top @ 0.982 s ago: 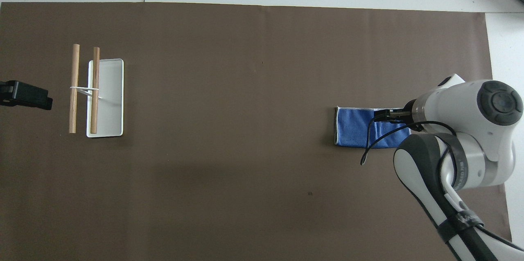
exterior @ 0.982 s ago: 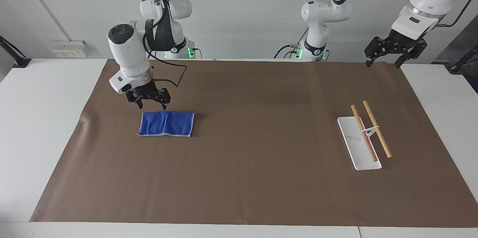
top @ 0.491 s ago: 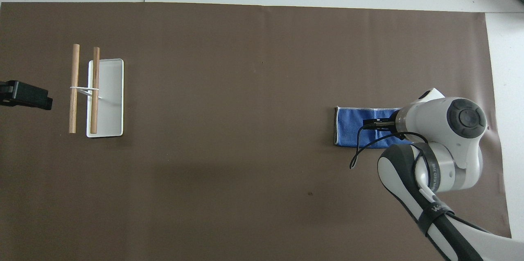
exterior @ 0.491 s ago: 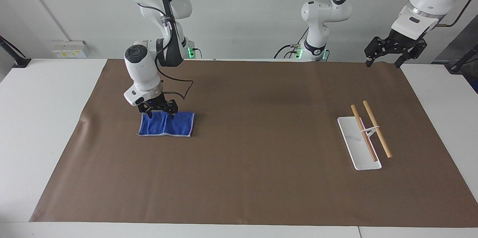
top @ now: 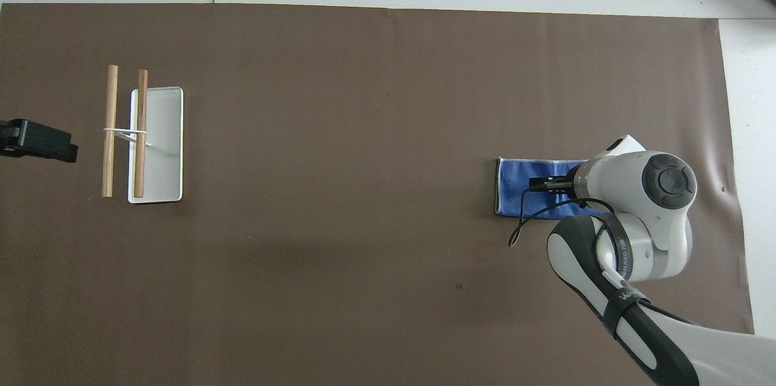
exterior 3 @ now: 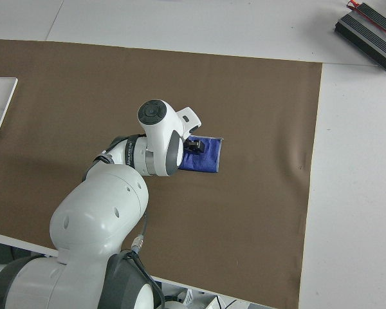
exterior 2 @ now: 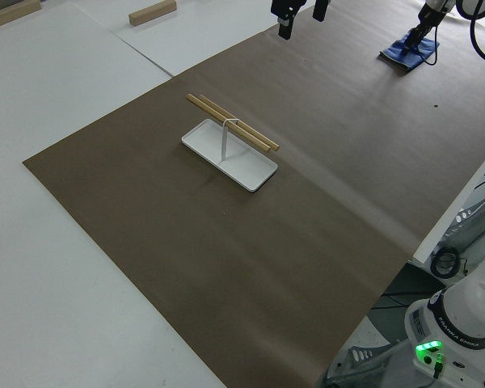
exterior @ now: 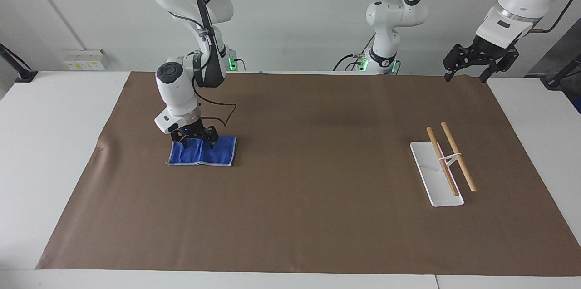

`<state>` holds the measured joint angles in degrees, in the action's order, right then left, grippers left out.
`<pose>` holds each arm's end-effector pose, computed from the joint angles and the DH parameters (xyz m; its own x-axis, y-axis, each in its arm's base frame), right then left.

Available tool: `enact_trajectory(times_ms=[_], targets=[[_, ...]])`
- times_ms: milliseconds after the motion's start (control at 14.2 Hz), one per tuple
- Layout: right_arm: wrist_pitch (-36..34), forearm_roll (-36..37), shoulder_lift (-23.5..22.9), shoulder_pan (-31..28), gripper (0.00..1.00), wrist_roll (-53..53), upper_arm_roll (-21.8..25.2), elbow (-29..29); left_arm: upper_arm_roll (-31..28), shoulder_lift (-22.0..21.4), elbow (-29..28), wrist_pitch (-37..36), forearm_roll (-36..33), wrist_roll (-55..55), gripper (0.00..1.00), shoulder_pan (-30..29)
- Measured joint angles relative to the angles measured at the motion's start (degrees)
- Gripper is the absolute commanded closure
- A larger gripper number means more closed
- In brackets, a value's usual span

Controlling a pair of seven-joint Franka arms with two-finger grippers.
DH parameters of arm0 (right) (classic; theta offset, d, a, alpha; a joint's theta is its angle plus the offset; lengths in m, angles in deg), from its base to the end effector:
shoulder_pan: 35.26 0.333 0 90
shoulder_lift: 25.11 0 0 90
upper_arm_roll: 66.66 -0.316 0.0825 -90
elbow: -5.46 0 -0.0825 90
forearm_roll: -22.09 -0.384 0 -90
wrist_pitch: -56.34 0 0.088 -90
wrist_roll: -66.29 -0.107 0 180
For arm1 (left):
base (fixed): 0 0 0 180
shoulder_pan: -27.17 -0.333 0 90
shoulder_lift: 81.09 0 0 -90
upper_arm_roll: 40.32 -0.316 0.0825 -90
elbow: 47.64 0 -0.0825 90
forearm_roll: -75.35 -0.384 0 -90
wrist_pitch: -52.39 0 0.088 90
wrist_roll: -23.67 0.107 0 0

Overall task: Right arm passes towel to left arm to hang
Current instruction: 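Reach the right gripper down and grasp the blue towel's edge, then lift the towel with the right gripper while the left gripper approaches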

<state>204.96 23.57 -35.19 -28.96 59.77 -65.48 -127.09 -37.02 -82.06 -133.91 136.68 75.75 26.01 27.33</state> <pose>0.5317 0.0481 0.2774 0.9944 -0.0022 0.1057 -0.0030 -1.0000 0.0073 0.5381 -0.0337 0.6555 0.9947 -0.1017 -0.0174 -0.1016 -0.9948 0.0067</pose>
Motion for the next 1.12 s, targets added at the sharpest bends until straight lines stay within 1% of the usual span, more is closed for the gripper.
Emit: enact_trajectory(times_ms=[70,140,842,982,1123], targets=[[0.0,0.0,0.23,0.0,0.8,0.0,0.0,0.03,0.0,0.0,0.0,0.0,0.0,0.0,0.0,0.0],[0.0,0.0,0.43,-0.01,1.0,0.0,0.01,0.03,0.0,0.0,0.0,0.0,0.0,0.0,0.0,0.0],[-0.14,-1.5,0.67,-0.11,1.0,-0.22,0.06,0.37,0.01,0.0,-0.01,0.0,0.0,-0.01,0.0,0.0],[-2.41,-1.98,0.74,0.32,1.0,-0.22,-0.36,2.1,0.01,0.0,-0.01,0.0,0.0,-0.01,0.0,0.0],[-7.8,-5.62,1.43,0.78,1.0,-0.22,-1.76,6.23,0.0,0.0,-0.01,0.03,0.0,-0.01,0.0,0.0]])
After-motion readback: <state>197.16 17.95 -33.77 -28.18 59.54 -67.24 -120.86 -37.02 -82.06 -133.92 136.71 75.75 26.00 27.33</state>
